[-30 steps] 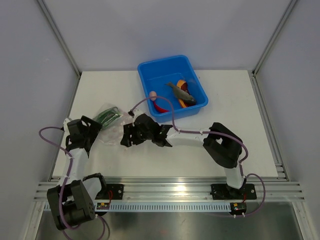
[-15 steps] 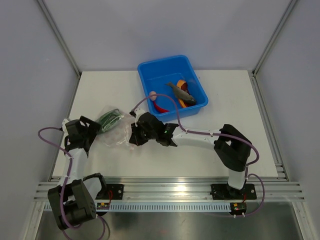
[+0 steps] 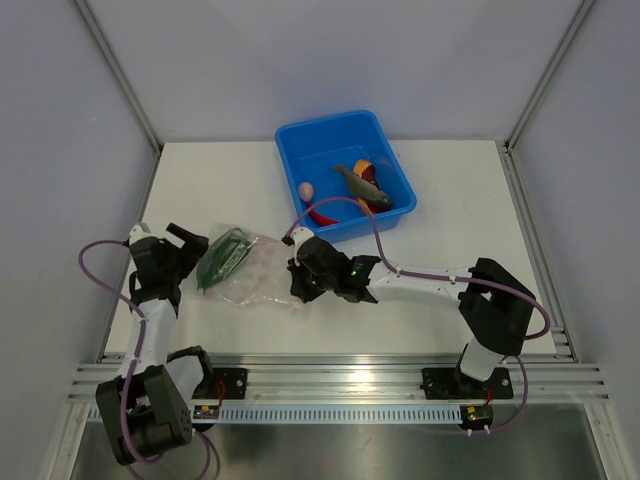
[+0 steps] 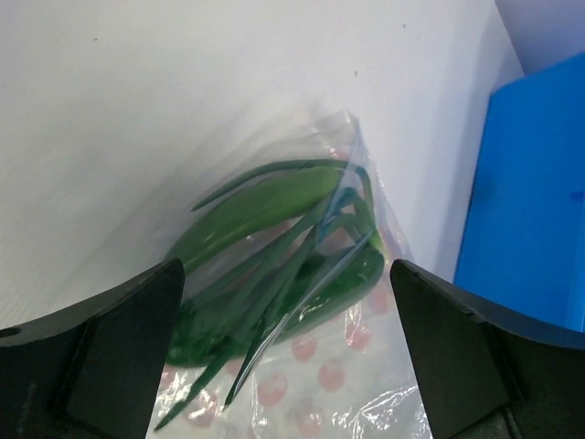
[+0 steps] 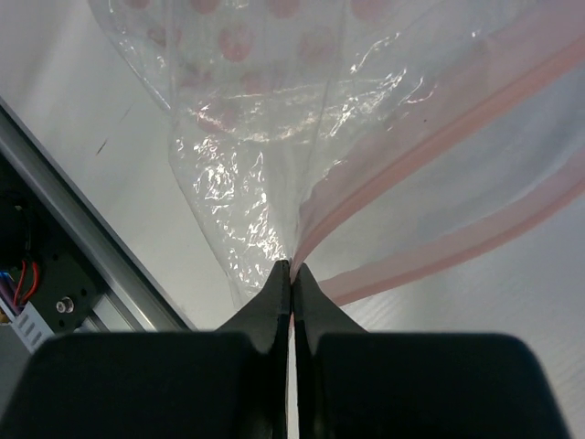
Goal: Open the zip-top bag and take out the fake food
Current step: Adjust the zipper food storage bag at the center of the board.
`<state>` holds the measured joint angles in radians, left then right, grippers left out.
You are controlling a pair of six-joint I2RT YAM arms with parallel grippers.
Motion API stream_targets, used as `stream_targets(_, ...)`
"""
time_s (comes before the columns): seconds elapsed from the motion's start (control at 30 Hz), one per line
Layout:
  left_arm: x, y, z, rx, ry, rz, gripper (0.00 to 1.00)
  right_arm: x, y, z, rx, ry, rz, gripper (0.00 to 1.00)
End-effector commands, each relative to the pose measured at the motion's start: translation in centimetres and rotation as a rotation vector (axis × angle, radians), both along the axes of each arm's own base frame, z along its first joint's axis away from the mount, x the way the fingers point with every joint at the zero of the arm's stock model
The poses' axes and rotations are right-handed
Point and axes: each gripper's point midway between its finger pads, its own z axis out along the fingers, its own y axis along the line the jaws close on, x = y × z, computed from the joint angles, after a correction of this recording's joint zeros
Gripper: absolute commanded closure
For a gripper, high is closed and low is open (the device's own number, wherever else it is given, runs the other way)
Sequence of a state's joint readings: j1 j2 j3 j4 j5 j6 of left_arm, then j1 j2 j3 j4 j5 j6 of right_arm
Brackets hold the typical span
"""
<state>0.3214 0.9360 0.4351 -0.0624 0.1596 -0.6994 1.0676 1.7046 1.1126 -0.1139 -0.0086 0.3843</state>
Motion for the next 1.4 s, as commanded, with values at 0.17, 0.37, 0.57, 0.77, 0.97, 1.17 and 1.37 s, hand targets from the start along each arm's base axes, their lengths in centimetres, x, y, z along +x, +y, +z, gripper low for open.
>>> stream_targets(0.17, 2.7, -2.9, 1.2, 0.099, -0.052, -0.172, 0.01, 0.6, -0.8, 2.4, 0.026, -0.064, -0.028, 1.0)
stream_targets(0.37, 2.9, -2.3, -0.7, 0.105, 0.042, -0.132, 0.06, 0.2, -0.2, 1.7, 0.025, -0.031, -0.006, 1.0)
stream_targets(0.57, 3.3, -2.2, -2.4, 0.084, 0.104, -0.127, 0.3, -0.2, 0.1, 1.9, 0.044, -0.014, 0.016, 1.0)
stream_targets(0.77, 3.8, -2.4, -2.9, 0.068, 0.122, -0.138, 0.67, -0.3, 0.2, 2.1, 0.054, -0.015, 0.018, 1.0)
stream_targets(0.97, 3.1, -2.1, -2.8, 0.069, 0.144, -0.111, 1.0, -0.3, 0.4, 2.0, 0.058, -0.014, 0.024, 1.0)
stream_targets(1.17, 2.6, -2.0, -1.6, 0.073, 0.128, -0.094, 1.0, -0.4, 0.6, 2.8, 0.092, -0.034, 0.044, 0.71)
stream_targets(1.37, 2.2, -1.4, -1.4, 0.082, 0.12, -0.055, 1.0, 0.1, 0.0, 5.7, 0.223, -0.128, -0.001, 0.48)
